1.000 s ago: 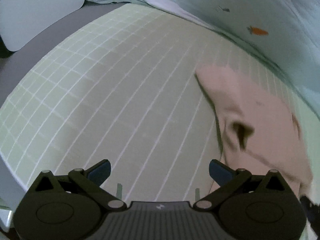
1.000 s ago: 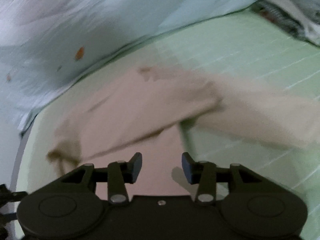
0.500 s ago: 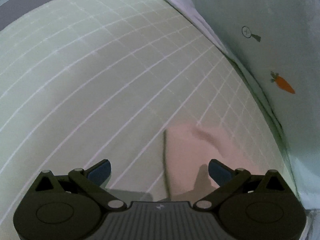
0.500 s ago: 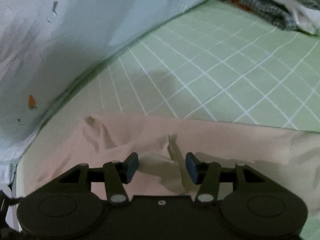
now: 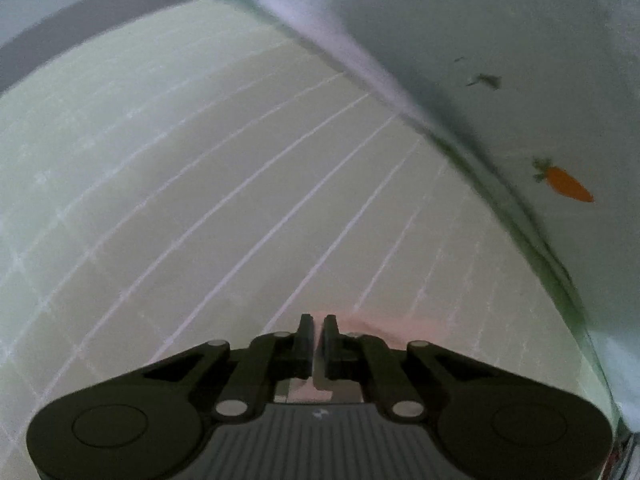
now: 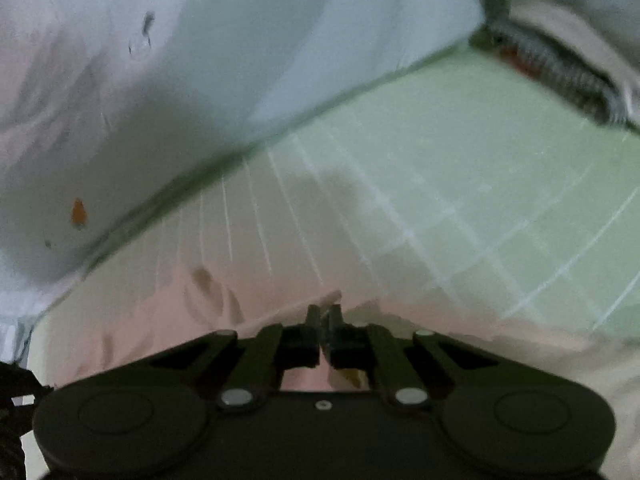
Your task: Fold clothes
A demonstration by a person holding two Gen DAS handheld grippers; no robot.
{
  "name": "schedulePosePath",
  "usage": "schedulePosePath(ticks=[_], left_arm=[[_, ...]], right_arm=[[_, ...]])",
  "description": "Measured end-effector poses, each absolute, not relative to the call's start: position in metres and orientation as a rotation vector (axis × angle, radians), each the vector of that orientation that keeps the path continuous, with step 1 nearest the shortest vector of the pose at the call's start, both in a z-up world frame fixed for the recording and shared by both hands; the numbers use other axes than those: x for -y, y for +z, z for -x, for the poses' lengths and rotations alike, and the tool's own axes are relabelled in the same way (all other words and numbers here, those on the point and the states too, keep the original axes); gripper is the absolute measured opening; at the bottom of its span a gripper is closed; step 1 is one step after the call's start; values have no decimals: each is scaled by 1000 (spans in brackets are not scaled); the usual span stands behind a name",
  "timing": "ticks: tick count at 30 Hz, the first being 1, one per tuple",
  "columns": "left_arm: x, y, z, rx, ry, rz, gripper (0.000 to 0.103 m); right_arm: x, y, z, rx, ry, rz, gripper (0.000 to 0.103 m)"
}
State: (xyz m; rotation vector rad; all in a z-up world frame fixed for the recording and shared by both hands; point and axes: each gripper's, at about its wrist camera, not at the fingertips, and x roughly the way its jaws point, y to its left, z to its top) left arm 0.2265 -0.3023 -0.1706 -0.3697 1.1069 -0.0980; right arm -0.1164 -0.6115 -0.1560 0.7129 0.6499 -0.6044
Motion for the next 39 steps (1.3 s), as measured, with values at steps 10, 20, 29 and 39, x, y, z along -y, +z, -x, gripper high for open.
schedulePosePath(ticks=[10, 20, 29, 39], left_arm=[[364, -112, -214, -962, -251, 240, 4], [415, -142, -214, -1008, -322, 72, 37], [358, -169, -220, -1094, -260, 204, 68], [386, -193, -223, -1114, -355, 163, 34]], right_arm=[[649, -80, 159, -349, -705, -658, 3], [690, -92, 163, -383, -815, -624, 3], [711, -152, 164, -549, -906, -742, 39], [706, -187, 172, -656, -961, -836, 59]])
